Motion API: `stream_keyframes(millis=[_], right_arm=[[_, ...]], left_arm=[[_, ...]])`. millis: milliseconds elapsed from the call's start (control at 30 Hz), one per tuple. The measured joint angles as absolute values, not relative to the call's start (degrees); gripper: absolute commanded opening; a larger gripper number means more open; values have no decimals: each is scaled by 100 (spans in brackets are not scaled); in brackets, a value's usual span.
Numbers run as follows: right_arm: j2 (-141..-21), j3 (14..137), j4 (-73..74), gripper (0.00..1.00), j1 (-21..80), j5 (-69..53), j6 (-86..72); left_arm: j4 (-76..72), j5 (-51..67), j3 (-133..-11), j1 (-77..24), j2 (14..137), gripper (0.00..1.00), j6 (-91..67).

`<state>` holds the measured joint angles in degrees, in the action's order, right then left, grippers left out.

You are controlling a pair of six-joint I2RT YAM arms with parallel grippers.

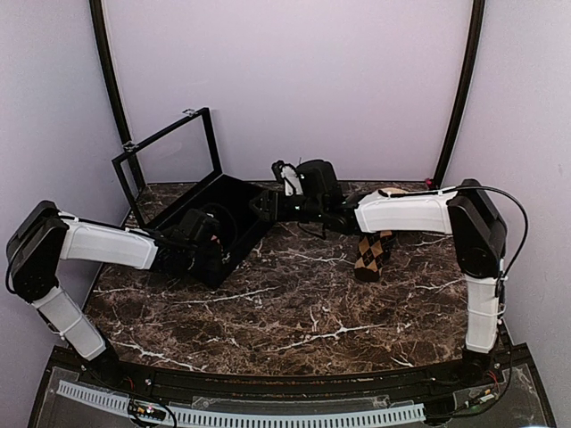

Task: Roll the socks
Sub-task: Place the sock in the storage box.

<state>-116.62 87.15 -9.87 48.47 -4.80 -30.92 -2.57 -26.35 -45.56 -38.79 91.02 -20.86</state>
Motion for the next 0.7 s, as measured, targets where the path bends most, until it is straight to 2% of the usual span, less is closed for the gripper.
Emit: stream_keyframes(millis=[700], right_arm=[[-11371,8444,-1247,78,4790,-644,-3026]], left_arm=[[2060,-1684,-6104,-3476,9636,0,-1363]])
